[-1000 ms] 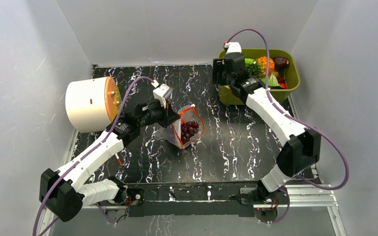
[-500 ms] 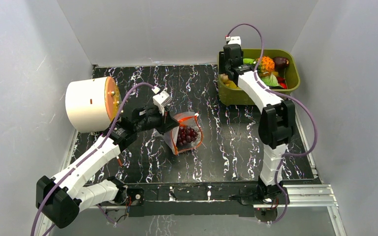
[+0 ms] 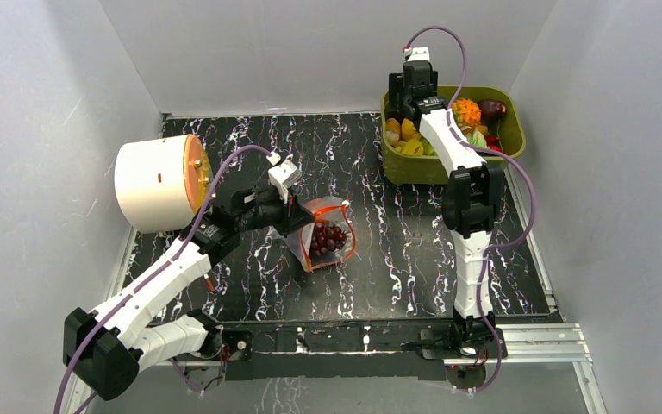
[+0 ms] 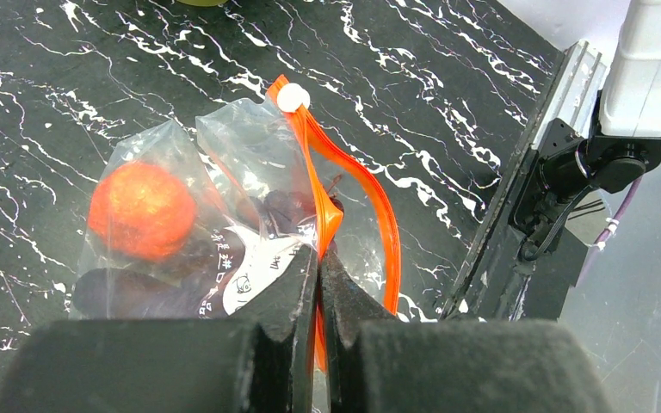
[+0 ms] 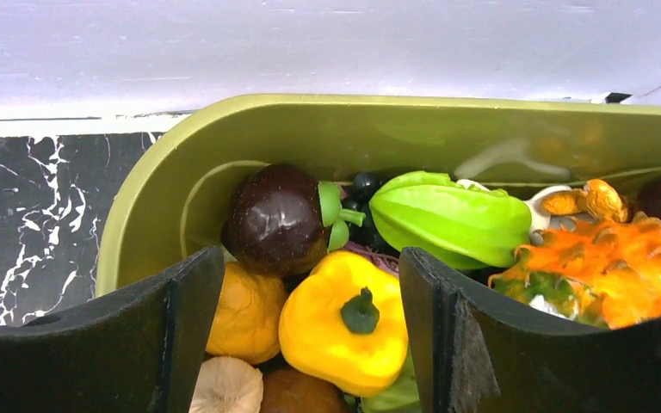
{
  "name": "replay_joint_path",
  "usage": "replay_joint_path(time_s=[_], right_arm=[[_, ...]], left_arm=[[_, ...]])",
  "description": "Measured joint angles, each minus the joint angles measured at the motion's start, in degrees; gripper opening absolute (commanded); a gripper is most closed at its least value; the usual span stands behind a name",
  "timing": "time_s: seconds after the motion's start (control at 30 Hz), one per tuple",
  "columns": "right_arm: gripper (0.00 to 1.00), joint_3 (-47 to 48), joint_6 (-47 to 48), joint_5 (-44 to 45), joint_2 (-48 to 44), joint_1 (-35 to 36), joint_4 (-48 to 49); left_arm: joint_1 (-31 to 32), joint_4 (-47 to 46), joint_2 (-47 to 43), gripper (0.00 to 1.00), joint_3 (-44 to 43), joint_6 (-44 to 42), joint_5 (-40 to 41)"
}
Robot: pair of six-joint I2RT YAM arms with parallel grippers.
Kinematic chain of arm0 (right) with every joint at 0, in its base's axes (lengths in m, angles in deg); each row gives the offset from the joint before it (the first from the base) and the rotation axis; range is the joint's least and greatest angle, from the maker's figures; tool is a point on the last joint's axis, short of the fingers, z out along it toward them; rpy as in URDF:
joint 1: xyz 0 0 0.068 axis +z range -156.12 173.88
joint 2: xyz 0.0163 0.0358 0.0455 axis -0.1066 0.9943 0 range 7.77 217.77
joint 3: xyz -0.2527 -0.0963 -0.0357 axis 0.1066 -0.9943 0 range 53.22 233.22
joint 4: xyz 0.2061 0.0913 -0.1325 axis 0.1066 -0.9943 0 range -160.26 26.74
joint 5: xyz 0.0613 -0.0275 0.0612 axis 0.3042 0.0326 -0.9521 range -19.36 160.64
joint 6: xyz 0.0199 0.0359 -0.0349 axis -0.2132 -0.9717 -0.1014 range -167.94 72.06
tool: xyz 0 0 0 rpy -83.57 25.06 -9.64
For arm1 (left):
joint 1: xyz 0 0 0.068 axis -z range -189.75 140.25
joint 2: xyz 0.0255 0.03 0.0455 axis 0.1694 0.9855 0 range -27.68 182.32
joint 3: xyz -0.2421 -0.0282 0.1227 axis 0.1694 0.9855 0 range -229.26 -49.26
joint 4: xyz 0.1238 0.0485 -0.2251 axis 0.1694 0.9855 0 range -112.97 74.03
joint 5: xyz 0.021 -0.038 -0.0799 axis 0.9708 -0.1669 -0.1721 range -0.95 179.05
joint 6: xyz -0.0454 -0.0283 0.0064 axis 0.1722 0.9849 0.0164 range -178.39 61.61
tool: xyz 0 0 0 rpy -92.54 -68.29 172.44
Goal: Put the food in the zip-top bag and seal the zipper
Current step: Pick up the fake fruit from the bin.
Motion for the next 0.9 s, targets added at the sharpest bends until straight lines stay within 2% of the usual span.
replay_joint_path(time_s=[0.33, 0.67, 0.73, 0.9], right_arm=[[0.74, 5.09, 2.19, -5.73, 6.95, -1.07, -0.81], [0.77, 7.78, 4.26, -5.09, 10.51, -1.25, -1.18], [0.75, 7.87, 4.57, -4.92, 10.67, -1.29, -1.07], [0.61, 7.98, 5.53, -4.66, 11.13, -1.29, -0.35]], left_arm=[[0.0, 0.0, -0.02, 0.0, 0.0, -0.04, 0.22], [0.0, -0.13, -0.11, 0.0, 0.07, -0.02, 0.39], [0.0, -0.22, -0.37, 0.0, 0.22, -0.04, 0.66], [0.0, -0.24, -1.11, 0.0, 0.35, -0.02, 1.11]])
